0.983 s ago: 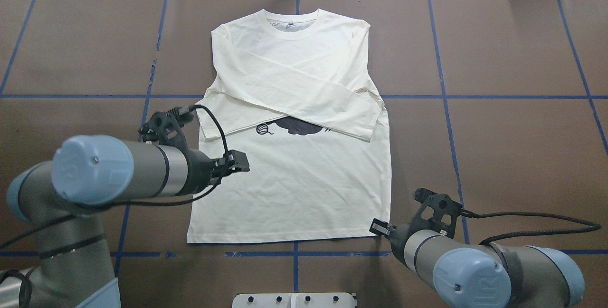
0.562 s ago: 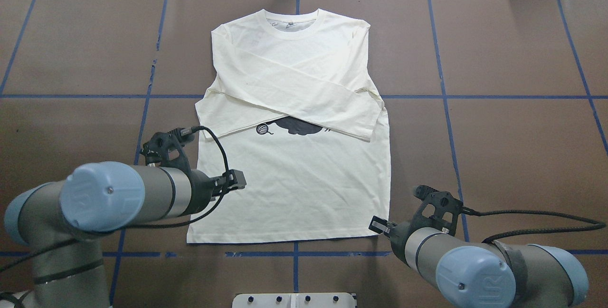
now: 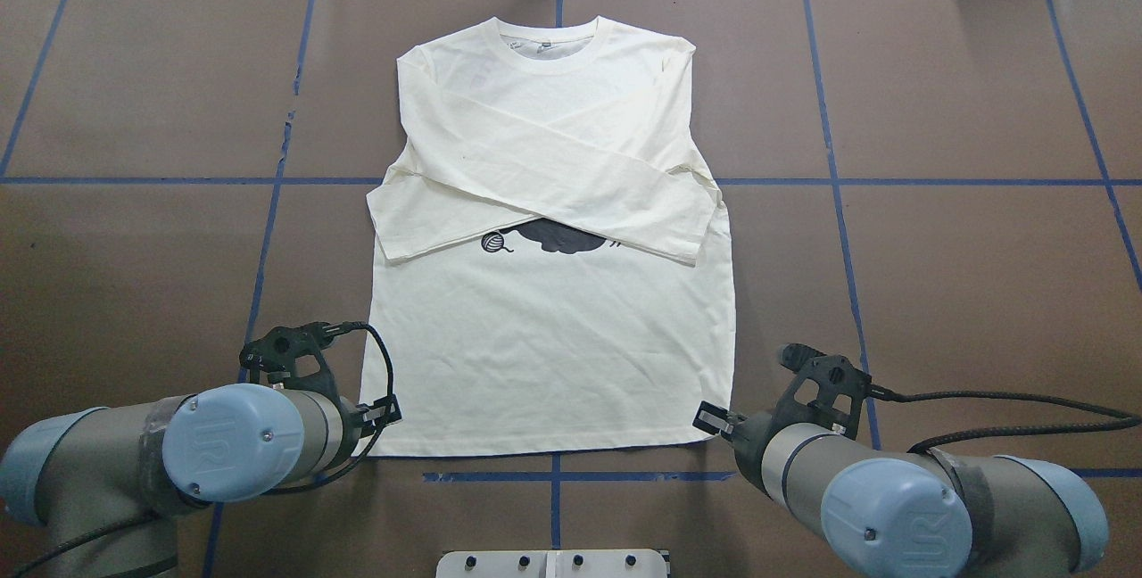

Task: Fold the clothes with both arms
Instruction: 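Lower the left gripper to the other hem corner and grasp both hem corners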

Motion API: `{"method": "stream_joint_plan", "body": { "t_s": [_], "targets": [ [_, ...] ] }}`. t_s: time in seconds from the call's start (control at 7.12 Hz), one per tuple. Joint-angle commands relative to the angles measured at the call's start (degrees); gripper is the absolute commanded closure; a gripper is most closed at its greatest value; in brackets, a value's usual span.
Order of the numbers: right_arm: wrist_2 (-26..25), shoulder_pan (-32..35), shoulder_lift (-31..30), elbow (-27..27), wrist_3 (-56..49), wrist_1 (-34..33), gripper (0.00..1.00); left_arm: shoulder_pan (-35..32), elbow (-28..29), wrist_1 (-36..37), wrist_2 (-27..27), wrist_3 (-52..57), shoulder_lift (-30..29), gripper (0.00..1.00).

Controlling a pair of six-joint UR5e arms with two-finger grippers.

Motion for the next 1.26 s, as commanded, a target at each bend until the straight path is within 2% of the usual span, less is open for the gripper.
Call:
{"method": "stream_joint_plan", "body": {
  "t_s": [0.0, 1.12],
  "targets": [
    [0.0, 0.0, -0.1, -0.1, 0.0, 0.0, 1.0, 0.8, 2.0, -0.2, -0.3, 0.1, 0.0, 0.35],
    [0.1, -0.1, -0.1, -0.1, 0.0, 0.0, 1.0, 1.5, 3.3, -0.6, -0.3, 0.6, -0.1, 0.44]
  ]
}}
